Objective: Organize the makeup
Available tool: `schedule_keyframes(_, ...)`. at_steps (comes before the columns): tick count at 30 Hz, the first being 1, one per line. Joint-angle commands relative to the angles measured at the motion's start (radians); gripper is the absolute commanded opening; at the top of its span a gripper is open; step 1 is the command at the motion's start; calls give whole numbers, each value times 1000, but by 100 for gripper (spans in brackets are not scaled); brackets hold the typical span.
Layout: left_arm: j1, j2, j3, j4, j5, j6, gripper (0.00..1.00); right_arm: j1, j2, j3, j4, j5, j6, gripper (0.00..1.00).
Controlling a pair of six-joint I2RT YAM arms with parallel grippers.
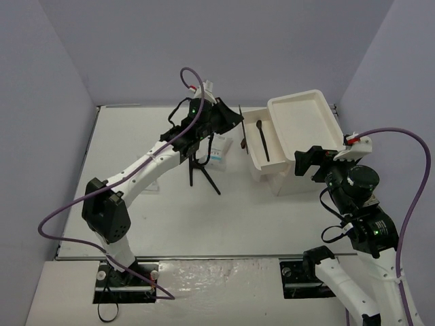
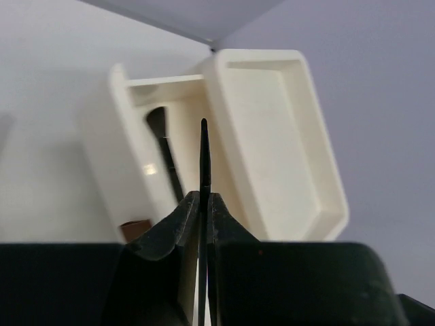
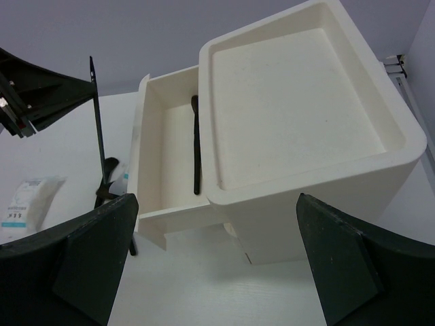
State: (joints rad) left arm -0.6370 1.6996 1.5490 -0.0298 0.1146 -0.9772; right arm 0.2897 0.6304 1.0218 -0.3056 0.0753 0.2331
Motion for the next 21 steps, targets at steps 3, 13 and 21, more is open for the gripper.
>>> schedule_keyframes(3, -63, 151, 242, 180, 54, -117, 0, 4, 2, 7, 42, 27, -2, 100)
schedule_keyframes(13, -82, 257, 416, 71, 11, -126, 44, 5, -9, 24, 11, 48, -14, 100)
schedule_keyframes(21, -82, 135, 391, -157, -111, 93, 68, 5, -3, 21, 5, 38, -14, 100)
